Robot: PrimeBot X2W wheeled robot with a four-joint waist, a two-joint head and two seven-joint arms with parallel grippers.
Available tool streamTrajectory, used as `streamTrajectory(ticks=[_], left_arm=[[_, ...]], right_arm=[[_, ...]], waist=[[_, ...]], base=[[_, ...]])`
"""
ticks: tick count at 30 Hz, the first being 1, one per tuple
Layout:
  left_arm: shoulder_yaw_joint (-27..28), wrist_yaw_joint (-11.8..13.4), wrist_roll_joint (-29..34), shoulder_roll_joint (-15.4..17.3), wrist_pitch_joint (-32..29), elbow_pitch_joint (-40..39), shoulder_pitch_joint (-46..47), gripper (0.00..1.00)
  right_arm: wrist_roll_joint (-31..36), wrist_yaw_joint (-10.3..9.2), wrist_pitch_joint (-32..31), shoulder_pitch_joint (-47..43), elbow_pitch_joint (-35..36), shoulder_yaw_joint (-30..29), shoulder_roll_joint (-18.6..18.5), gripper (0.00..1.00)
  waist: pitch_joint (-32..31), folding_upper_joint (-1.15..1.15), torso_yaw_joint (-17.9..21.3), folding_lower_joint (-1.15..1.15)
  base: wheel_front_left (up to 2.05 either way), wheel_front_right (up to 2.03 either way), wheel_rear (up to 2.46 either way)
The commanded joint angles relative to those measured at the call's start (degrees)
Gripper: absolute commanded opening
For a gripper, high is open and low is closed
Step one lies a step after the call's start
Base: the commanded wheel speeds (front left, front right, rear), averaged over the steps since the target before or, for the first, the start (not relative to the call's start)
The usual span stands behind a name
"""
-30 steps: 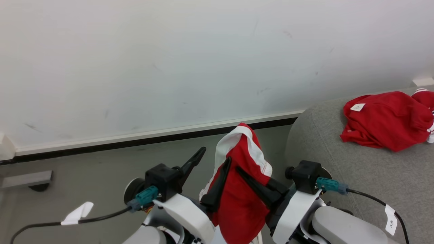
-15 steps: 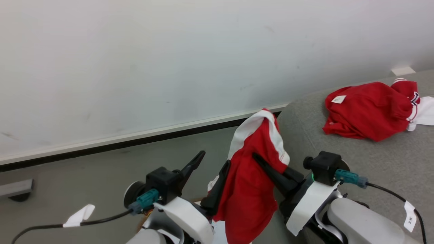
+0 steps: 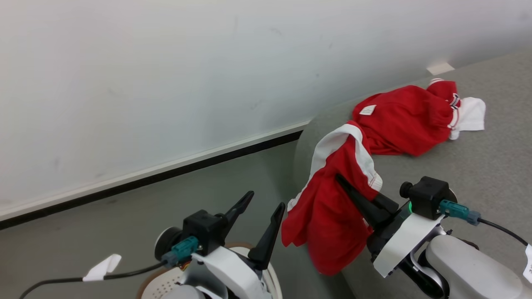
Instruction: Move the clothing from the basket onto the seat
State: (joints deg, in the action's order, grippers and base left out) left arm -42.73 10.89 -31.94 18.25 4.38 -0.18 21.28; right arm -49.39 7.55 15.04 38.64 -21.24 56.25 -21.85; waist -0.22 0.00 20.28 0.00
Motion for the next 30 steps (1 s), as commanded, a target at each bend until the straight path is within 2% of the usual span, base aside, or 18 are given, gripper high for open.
streamTrajectory(ticks=[1,10,20,25,30], left_arm=[[-0.1,-0.1,0.1,0.0,0.2,0.2,-0.4,1.00],[-0.9,-0.2,0.0,-0.7,0.7,0.6,-0.1,1.00],[-1.2,-0.2,0.0,-0.6,0.3,0.7,1.0,1.00],[-0.8,-0.3,1.6,0.4,-1.3,-0.5,4.3,1.00],[0.0,-0.9,2.9,2.0,-3.0,-1.7,9.3,1.00]], right_arm=[[0.6,-0.13,0.2,-0.6,0.3,-0.5,-0.6,0.00],[1.2,-0.13,0.2,-1.5,1.3,-2.2,-3.0,0.00],[1.8,-0.13,0.2,-1.5,2.4,-5.1,-3.9,0.00],[3.5,-0.13,0.2,0.9,2.9,-9.4,-4.0,0.00],[9.7,-0.13,0.1,4.9,1.2,-18.2,-2.4,0.00]], waist=[[-0.1,0.00,1.9,0.00],[-0.1,0.00,5.8,0.00],[2.1,0.00,5.7,0.00],[7.8,0.00,4.2,0.00],[16.0,0.00,2.5,0.00]], base=[[0.00,0.00,0.00],[0.00,0.00,0.00],[0.00,0.00,0.00],[0.00,0.00,0.00],[0.00,0.00,0.00]])
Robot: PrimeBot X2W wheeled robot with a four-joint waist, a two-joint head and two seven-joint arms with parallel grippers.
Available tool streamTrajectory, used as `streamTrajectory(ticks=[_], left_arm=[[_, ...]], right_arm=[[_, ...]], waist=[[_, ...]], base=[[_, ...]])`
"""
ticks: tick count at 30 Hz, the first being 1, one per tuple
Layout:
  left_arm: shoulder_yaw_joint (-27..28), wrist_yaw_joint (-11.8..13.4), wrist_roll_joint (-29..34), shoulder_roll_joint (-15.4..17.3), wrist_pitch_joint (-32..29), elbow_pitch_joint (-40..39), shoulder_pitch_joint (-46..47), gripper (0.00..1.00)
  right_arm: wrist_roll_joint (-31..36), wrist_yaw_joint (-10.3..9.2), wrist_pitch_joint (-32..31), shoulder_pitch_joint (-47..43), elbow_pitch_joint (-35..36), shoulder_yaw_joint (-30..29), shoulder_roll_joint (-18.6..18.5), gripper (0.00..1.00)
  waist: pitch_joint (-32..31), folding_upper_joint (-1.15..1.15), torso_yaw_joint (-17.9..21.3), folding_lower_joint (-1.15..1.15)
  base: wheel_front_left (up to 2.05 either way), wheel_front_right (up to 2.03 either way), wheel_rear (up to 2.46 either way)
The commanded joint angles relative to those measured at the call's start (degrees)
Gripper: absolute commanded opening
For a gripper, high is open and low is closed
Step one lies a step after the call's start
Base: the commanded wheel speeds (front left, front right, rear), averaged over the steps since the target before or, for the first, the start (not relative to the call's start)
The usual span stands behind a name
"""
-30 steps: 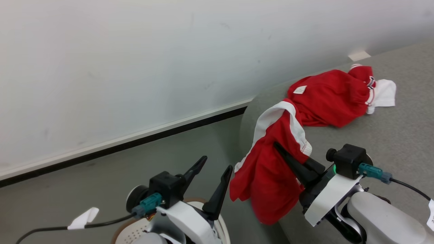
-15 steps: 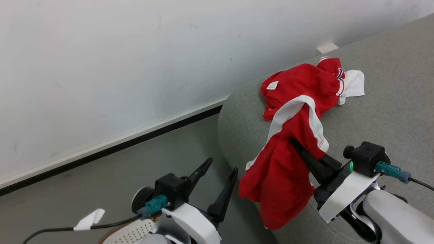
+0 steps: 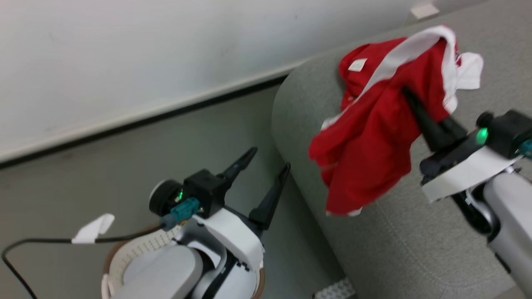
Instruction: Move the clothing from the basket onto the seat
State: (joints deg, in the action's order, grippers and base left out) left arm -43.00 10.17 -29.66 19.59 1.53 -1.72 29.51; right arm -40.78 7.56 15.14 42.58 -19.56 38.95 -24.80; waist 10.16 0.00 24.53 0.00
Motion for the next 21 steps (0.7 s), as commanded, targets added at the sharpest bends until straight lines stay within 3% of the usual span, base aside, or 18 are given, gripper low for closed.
streamTrajectory(ticks=[1,9,16,21], left_arm=[[0.4,-0.4,0.9,0.9,-0.4,-0.3,2.0,1.00],[1.1,-1.6,2.8,1.5,-1.5,-1.3,8.7,1.00],[1.1,-2.0,2.9,1.1,-1.4,-1.5,11.1,1.00],[0.9,-2.0,3.3,1.2,-1.2,-1.7,11.6,1.00]], right_arm=[[2.3,-0.15,0.0,2.2,-0.9,-2.6,0.7,0.00],[9.4,-0.15,-0.4,16.6,-7.3,-14.3,-1.4,0.00],[12.6,-0.15,-3.1,32.7,-15.1,-25.3,-7.9,0.00],[15.9,-0.15,-3.9,36.6,-21.3,-31.1,-10.9,0.00]], waist=[[7.1,0.00,-2.1,0.00],[17.1,0.00,-5.0,0.00],[22.1,0.00,-7.9,0.00],[24.2,0.00,-9.3,0.00]], base=[[0.00,0.00,0.00],[0.00,0.00,0.00],[0.00,0.00,0.00],[0.00,0.00,0.00]])
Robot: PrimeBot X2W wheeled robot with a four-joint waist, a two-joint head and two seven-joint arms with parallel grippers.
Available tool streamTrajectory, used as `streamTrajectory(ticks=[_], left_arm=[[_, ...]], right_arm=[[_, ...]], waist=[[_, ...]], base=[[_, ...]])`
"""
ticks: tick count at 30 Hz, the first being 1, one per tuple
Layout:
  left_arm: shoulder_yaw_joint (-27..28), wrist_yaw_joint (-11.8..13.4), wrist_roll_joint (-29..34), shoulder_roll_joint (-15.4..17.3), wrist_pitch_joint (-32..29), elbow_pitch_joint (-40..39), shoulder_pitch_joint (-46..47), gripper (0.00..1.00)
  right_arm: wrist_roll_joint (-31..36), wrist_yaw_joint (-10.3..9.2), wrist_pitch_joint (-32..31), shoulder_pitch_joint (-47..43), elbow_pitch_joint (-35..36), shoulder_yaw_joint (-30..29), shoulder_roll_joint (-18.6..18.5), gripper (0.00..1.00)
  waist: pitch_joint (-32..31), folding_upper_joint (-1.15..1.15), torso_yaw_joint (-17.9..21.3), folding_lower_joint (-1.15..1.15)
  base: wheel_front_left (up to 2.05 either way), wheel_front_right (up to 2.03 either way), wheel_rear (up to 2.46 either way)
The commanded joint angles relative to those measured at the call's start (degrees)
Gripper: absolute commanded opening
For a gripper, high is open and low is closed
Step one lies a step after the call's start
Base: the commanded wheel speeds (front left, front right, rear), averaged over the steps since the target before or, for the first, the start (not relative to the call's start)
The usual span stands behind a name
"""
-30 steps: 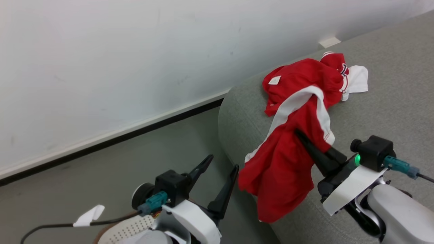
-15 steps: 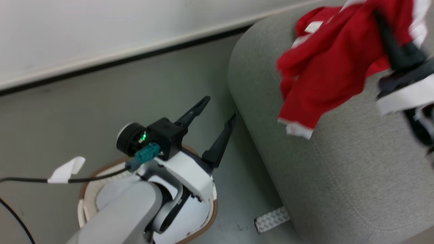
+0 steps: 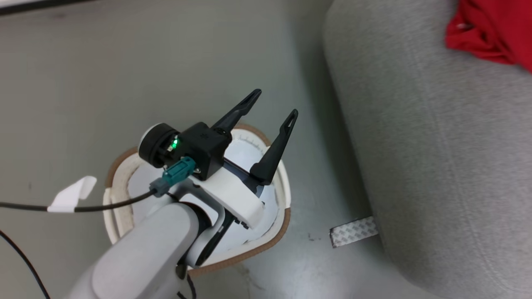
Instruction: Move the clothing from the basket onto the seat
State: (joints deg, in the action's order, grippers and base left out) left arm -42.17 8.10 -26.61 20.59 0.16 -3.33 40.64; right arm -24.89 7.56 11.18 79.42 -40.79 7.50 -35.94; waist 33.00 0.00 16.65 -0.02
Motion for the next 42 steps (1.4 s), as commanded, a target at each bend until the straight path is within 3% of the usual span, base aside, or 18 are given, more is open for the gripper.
streamTrajectory(ticks=[1,5,12,13,15,16,28,42], left_arm=[[0.0,0.0,0.4,0.2,0.2,-0.1,0.5,1.00],[-0.1,0.4,0.5,0.7,0.0,-0.3,0.1,1.00],[-0.4,1.1,0.3,1.4,-0.5,-0.6,-1.4,1.00],[-0.4,1.3,0.2,1.5,-0.4,-0.6,-1.7,1.00],[-0.5,1.5,-0.1,1.6,-0.4,-0.6,-2.3,1.00],[-0.4,1.6,-0.1,1.5,-0.2,-0.6,-2.3,1.00],[1.3,3.5,-2.1,3.3,2.4,1.0,-7.1,1.00],[4.9,6.8,-6.0,3.5,9.2,4.0,-15.8,1.00]], right_arm=[[0.7,-0.14,0.0,-0.3,-1.8,-1.0,-0.2,0.00],[2.9,-0.15,0.8,-4.0,-10.2,-6.2,0.6,0.00],[4.7,-0.15,3.6,-13.0,-22.4,-14.2,6.5,0.00],[5.1,-0.15,3.7,-13.8,-23.4,-15.2,7.5,0.07],[5.4,-0.14,4.0,-15.1,-24.5,-17.2,9.2,0.47],[6.1,-0.15,4.0,-16.0,-24.2,-17.8,10.0,1.00],[10.6,-0.15,4.0,-29.9,-14.0,-22.3,19.1,1.00],[13.6,-0.15,4.0,-44.7,1.4,-16.6,22.9,1.00]], waist=[[1.8,0.00,-1.7,0.02],[3.0,0.00,-2.3,0.02],[3.1,0.00,-2.0,0.02],[2.9,0.00,-1.9,0.02],[2.2,0.00,-1.5,0.02],[1.9,0.00,-1.4,0.02],[-5.1,0.00,1.9,0.02],[-16.9,0.00,2.5,0.02]], base=[[0.00,0.00,0.00],[0.00,0.00,0.00],[0.00,0.00,0.00],[0.00,0.00,0.00],[0.00,0.00,0.00],[0.00,0.00,0.00],[0.00,0.00,0.00],[0.00,0.00,0.00]])
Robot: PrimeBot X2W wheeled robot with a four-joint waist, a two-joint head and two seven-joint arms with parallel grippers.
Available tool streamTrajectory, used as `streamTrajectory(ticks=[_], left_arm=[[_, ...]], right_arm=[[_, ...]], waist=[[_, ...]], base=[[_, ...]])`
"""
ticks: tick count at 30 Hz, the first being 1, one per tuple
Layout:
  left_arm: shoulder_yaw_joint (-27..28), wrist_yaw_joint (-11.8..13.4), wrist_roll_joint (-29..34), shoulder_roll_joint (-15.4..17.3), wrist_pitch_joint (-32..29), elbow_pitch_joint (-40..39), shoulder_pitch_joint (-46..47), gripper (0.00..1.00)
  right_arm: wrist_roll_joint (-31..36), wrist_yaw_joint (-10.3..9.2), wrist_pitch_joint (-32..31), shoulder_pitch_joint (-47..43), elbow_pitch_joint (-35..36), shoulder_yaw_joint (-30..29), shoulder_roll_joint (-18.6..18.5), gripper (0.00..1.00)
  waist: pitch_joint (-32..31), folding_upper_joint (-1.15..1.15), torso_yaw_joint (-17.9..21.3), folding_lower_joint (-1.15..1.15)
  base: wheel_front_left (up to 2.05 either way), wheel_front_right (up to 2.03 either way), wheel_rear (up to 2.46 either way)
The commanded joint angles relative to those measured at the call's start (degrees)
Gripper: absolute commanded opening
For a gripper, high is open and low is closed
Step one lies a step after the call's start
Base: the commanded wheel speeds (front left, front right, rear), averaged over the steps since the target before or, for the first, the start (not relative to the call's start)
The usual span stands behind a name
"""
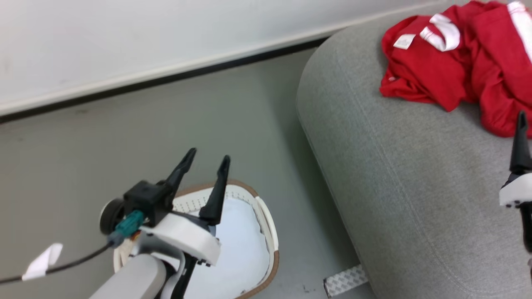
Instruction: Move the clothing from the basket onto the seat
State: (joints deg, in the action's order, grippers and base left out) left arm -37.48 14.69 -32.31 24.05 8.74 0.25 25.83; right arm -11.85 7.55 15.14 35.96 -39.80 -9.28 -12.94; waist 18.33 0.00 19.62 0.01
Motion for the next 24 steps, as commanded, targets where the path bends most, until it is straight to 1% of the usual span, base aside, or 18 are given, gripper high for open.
streamTrajectory(ticks=[1,5,10,12,15,21,24], left_arm=[[0.7,0.7,-0.5,-0.2,1.6,0.7,-1.8,1.00],[2.4,2.3,-0.9,-0.4,4.2,2.4,-4.8,1.00],[5.1,3.4,-1.5,-0.9,6.0,4.7,-8.8,1.00],[6.3,3.7,-0.8,-0.8,6.3,5.8,-10.1,1.00],[8.5,3.5,-0.2,-1.4,6.4,7.1,-12.1,1.00],[14.7,2.5,3.1,-4.2,6.4,7.7,-16.4,1.00],[17.9,1.2,5.5,-5.8,6.4,8.0,-18.6,1.00]], right_arm=[[0.5,-0.13,0.0,-2.3,1.6,0.9,0.3,1.00],[0.0,-0.13,0.0,-5.8,6.0,3.5,1.5,1.00],[0.6,-0.13,0.0,-9.6,10.1,6.8,2.4,1.00],[0.4,-0.13,0.0,-10.8,11.2,7.8,2.8,1.00],[0.9,-0.14,0.0,-12.5,12.4,9.0,3.7,1.00],[1.4,-0.14,0.0,-16.2,14.2,11.4,5.9,1.00],[2.3,-0.14,0.0,-18.2,14.6,12.5,7.2,1.00]], waist=[[-3.0,0.00,-0.8,-0.01],[-6.0,0.00,-2.4,-0.01],[-9.1,0.00,-4.9,-0.01],[-9.9,0.00,-5.8,-0.01],[-10.9,0.00,-7.1,-0.01],[-12.8,0.00,-9.4,-0.01],[-13.4,0.00,-9.9,-0.01]], base=[[0.00,0.00,0.00],[0.00,0.00,0.00],[0.00,0.00,0.00],[0.00,0.00,0.00],[0.00,0.00,0.00],[0.00,0.00,0.00],[0.00,0.00,0.00]])
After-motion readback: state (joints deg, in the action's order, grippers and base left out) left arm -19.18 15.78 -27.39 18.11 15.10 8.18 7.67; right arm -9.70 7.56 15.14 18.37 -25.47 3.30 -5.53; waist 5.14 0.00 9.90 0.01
